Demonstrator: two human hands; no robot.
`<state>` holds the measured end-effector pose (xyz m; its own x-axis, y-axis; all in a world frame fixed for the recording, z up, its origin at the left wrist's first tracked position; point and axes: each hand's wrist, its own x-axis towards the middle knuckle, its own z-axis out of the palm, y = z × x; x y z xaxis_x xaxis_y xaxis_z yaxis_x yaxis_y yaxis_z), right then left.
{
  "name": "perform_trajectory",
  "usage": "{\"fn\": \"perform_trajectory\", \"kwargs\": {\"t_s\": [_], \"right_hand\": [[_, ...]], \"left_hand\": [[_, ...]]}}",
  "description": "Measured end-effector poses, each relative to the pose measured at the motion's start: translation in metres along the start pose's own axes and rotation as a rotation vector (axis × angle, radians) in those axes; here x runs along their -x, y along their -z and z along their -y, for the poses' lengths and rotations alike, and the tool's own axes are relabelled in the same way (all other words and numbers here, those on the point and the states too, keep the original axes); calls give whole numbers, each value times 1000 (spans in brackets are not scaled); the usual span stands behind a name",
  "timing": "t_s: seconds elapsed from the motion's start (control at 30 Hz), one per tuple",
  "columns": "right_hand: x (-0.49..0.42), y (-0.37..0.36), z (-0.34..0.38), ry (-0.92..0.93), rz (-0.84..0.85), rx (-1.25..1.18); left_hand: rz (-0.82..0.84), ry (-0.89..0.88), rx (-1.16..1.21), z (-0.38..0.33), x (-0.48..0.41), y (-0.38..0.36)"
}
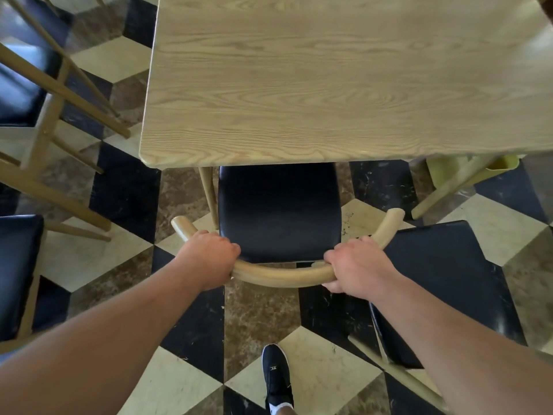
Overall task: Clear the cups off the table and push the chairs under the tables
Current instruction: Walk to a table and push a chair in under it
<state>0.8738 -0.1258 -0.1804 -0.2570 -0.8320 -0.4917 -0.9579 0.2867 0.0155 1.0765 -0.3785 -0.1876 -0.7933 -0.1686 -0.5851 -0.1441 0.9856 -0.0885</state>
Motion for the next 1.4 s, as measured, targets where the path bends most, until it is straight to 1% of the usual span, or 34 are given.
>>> {"fn": "perform_trajectory", "kwargs": {"t_s": [0.23,0.37,0.47,0.6,0.8,1.03,1.1,1.17,1.23,1.27,1.33,1.37,1.4], "right_hand": [[-38,22,-23,-10,9,8],[-62,34,-36,-11,-8,19],[-73,35,-46,15,31,9],[-78,36,-50,65,92,1],[-81,37,-57,130,136,-51],[-80,31,-58,157,88,-63],[-78,29,-58,138,78,-82],[-76,31,-56,102,66,-81],[-69,37,-49,38,48,-29],[-62,37,-41,-22,5,5],[-43,32,-22,-203,-150,23],[-31,27,-11,-277,-206,-15],[-14,22,2,-307,-237,-65]], "left_hand": [[10,27,-2,28,-35,18],[50,33,14,46,-58,32],[73,10,36,53,-68,33],[96,-7,33,54,-68,32],[115,-13,37,52,-66,37],[175,-9,41,51,-64,41],[185,16,38,48,-62,43],[156,69,19,41,-56,45],[59,181,3,29,-47,47],[-8,262,14,19,-41,45],[-140,409,138,-10,-21,39],[-172,421,241,-28,-9,36],[-201,385,328,-48,8,33]]}}
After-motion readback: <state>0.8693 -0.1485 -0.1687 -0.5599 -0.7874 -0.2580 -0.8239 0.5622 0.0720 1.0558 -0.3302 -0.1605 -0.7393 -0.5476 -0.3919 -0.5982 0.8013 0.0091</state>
